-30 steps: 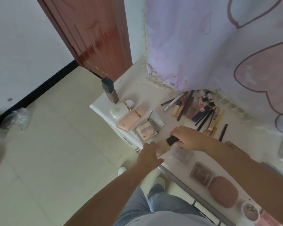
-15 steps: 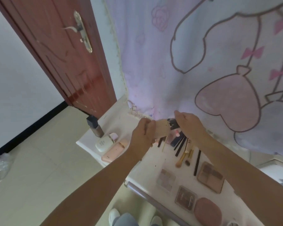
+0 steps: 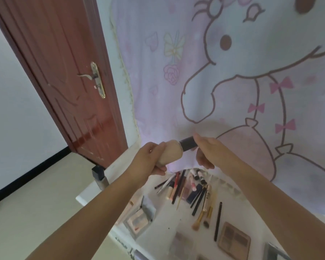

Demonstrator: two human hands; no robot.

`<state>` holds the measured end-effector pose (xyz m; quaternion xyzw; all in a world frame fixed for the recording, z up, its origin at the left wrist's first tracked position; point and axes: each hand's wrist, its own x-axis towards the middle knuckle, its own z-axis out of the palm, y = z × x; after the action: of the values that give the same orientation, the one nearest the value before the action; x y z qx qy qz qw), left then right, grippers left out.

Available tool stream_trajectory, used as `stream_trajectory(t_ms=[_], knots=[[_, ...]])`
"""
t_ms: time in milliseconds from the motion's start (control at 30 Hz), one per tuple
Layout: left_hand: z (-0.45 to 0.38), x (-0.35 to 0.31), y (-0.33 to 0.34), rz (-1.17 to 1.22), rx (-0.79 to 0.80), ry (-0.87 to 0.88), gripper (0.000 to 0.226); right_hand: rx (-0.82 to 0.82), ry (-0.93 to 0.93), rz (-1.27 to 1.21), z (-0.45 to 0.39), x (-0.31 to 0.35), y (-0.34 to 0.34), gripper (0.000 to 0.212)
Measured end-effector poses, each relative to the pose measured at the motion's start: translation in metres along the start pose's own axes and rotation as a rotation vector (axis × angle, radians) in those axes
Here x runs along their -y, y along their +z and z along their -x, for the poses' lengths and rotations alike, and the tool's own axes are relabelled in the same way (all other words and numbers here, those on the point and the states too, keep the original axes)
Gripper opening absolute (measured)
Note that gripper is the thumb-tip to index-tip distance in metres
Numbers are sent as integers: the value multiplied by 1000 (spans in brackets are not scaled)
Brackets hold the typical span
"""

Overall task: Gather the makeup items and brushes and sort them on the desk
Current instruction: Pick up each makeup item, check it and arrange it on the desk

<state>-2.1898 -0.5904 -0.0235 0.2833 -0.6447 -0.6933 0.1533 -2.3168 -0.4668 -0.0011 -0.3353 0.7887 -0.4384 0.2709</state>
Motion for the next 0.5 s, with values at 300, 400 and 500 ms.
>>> stream_trajectory(t_ms=[300,400,500], knots=[[7,-45,-17,-697,180,216,24,157,-222,86,-6,29,-27,26],[4,-48,-19,-708,177,228,35,164,-264,-20,-8,28,-29,28],[0,-55,-19,-700,119,246,39,169,-165,-323,-9,43,-30,19]])
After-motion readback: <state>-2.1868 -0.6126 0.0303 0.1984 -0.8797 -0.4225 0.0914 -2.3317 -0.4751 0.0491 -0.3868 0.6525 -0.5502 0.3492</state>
